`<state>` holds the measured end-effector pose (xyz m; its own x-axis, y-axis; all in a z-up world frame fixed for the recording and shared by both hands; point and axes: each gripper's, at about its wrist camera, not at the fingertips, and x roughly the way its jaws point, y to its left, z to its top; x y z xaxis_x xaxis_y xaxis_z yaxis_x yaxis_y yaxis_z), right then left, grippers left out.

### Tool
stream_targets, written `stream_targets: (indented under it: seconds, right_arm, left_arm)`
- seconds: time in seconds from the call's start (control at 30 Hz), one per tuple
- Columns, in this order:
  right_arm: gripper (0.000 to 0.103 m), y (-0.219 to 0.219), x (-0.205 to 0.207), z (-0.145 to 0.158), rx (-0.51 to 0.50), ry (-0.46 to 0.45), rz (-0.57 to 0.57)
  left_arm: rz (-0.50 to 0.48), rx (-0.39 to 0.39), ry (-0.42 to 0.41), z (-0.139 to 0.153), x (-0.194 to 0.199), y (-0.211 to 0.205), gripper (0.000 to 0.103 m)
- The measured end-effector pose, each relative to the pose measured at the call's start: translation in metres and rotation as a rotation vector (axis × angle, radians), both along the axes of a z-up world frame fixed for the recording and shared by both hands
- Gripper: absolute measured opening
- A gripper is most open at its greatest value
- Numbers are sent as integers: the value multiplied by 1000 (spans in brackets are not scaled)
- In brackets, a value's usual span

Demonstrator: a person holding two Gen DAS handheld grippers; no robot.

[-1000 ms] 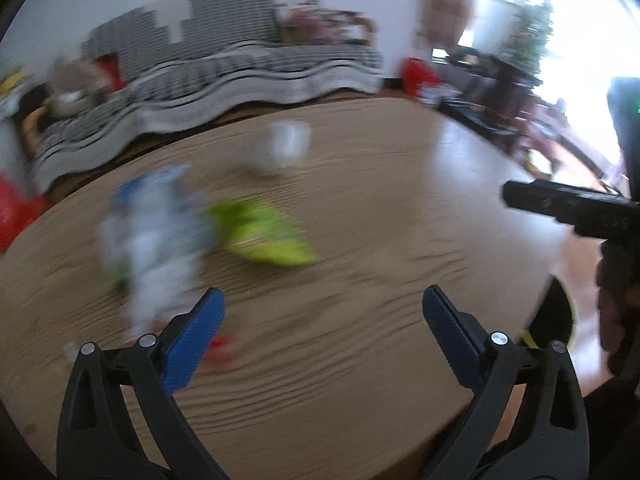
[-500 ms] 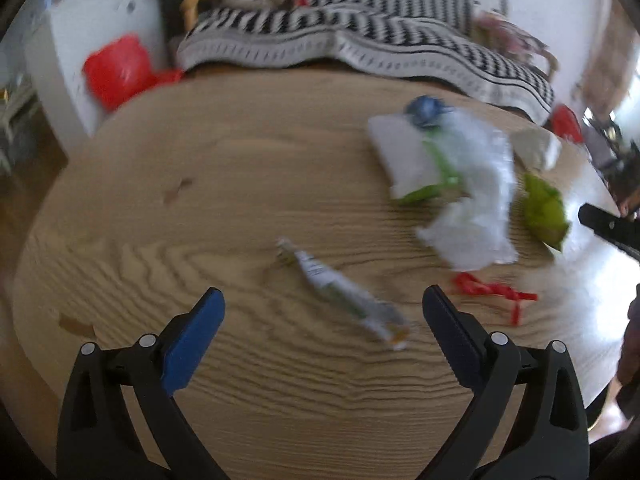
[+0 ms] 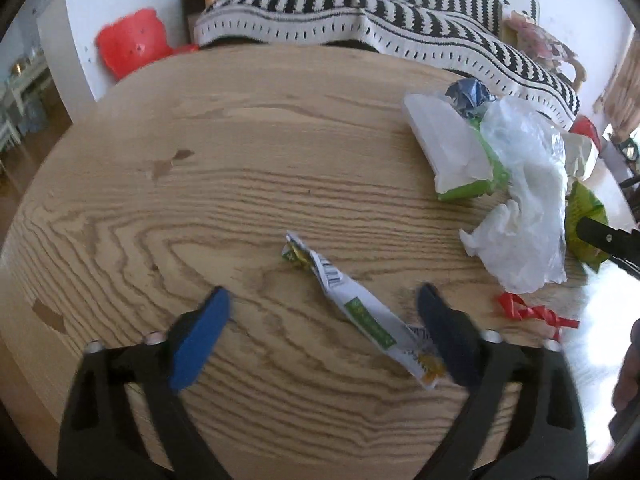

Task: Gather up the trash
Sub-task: 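Grasp the white wrapper strip with the left tool while the right tool grasps the popcorn bag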

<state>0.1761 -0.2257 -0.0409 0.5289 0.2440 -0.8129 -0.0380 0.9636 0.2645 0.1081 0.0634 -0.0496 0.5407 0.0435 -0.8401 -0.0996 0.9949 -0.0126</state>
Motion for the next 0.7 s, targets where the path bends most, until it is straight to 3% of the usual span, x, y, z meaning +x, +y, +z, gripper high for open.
stream_targets:
  seconds: [0.1, 0.17, 0.23, 0.7]
  right_arm:
    - [61, 4, -1, -3, -25, 6, 17]
    - [59, 6, -2, -2, -42, -1, 24]
    - [58, 7, -4, -1, -42, -4, 29]
    - [57, -6, -17, 15, -44, -48, 13]
  left_arm:
    - [-31, 46, -21, 3, -3, -7, 53]
    - [-43, 53, -25, 5, -5, -10, 26]
    - [-51, 59, -23, 6, -6, -12, 13]
    - [-65, 54, -48, 20, -4, -22, 11]
